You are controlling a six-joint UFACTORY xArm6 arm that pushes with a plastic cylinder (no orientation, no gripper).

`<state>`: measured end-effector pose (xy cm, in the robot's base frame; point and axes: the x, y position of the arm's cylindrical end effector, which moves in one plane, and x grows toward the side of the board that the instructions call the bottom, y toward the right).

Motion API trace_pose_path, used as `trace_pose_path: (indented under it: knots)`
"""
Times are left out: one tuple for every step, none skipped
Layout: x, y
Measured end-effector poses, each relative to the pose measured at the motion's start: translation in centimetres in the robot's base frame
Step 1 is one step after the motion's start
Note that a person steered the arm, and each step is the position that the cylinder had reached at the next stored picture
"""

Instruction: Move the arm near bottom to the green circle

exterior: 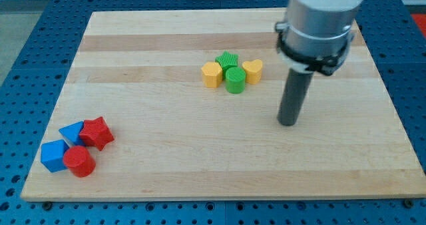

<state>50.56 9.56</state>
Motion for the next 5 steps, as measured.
trace_pose_path:
  knots:
    - [0.7, -2.8]
    - [0.6, -5.1]
    - [0.0, -5.9]
    - [0.0, -8.8]
    - [0.0, -12.0]
